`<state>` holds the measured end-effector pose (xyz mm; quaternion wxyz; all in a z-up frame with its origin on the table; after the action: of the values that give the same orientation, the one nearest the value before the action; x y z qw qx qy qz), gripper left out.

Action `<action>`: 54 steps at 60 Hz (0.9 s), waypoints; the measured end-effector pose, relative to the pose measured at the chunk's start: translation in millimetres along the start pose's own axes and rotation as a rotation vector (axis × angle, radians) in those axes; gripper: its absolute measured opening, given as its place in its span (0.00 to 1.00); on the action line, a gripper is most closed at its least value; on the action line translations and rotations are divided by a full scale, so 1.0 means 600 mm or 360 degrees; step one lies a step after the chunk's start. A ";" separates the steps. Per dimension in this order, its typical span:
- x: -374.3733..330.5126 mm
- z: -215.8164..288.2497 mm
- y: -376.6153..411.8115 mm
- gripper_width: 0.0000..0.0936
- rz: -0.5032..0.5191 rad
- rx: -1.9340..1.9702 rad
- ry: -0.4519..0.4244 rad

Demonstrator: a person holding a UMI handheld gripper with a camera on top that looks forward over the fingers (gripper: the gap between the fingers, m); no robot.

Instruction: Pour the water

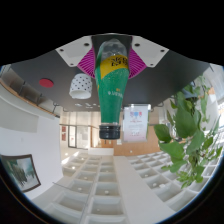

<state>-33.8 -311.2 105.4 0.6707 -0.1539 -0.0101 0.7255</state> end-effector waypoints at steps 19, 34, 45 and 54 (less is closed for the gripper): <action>0.001 0.268 0.025 0.42 0.0732 0.1033 -0.0507; 0.089 0.338 -0.044 0.42 0.1381 0.2383 -0.0708; 0.176 0.245 -0.086 0.42 0.1378 0.3150 -0.0628; 0.227 0.171 -0.096 0.42 0.1166 0.3448 -0.0484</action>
<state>-9.6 -153.1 187.4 0.1921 0.5979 0.5825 0.5160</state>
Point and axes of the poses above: the point between the fingertips, and its own axes, seen from behind it with the camera up: y to the left, z up, x forward, the way the camera looks, the point moved 10 cm from there along -x, backward, against the way the camera looks, and after that the axes turned 12 degrees about -x, right-handed, at the moved point
